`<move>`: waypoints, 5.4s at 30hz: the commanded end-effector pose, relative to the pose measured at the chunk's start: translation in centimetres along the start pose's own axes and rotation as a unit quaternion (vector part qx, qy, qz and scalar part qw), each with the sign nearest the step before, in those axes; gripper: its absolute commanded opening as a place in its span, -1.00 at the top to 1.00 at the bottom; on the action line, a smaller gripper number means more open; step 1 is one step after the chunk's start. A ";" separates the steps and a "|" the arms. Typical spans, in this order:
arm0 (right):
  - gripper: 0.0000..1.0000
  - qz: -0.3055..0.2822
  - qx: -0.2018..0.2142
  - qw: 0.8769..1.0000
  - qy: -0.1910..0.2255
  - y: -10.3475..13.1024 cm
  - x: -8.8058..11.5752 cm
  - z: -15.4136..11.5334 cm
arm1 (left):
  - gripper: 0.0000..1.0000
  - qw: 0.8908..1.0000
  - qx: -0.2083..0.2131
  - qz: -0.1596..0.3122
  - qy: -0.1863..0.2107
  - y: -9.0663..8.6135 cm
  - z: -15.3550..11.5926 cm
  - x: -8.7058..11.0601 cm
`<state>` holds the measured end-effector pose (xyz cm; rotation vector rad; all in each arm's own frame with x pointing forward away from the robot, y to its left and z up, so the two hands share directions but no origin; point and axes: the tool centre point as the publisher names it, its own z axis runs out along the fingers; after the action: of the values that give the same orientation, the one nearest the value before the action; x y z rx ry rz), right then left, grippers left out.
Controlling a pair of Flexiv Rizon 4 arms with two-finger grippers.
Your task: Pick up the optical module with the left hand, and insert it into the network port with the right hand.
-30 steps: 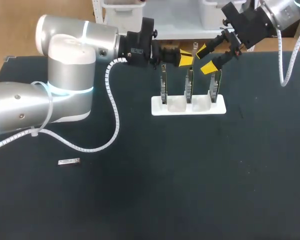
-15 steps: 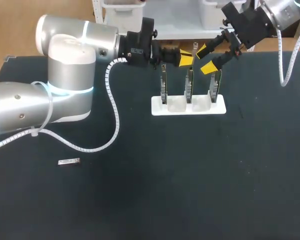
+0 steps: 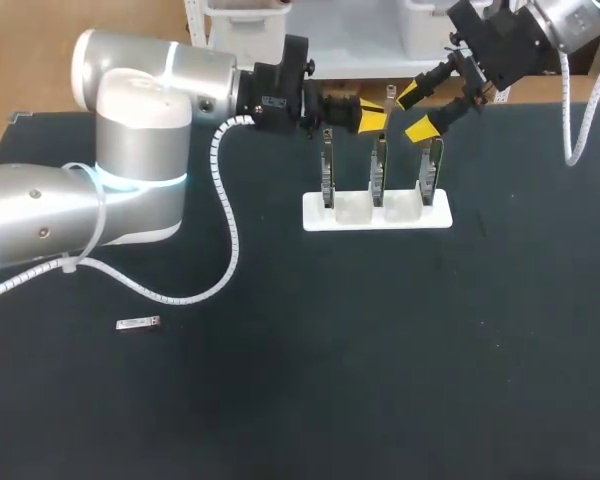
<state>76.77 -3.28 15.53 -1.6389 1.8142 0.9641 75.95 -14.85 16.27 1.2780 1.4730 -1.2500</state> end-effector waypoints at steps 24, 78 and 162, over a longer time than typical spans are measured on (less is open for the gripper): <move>-1.00 -0.041 0.028 0.999 -0.020 0.8 -4.0 -0.2 | 1.00 1.000 0.000 0.000 0.000 0.1 0.1 0.0; -1.00 -0.024 0.007 0.998 -0.064 0.2 -4.6 0.4 | 1.00 1.000 0.000 0.000 0.000 0.1 0.1 0.0; 1.00 -0.023 0.007 0.999 -0.049 0.2 -4.4 0.1 | -1.00 0.979 -0.058 0.076 0.178 1.2 -4.0 -0.3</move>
<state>76.92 -0.57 18.81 -1.5850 1.7072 0.9892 77.02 -10.81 16.92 1.5435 1.6227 -0.8516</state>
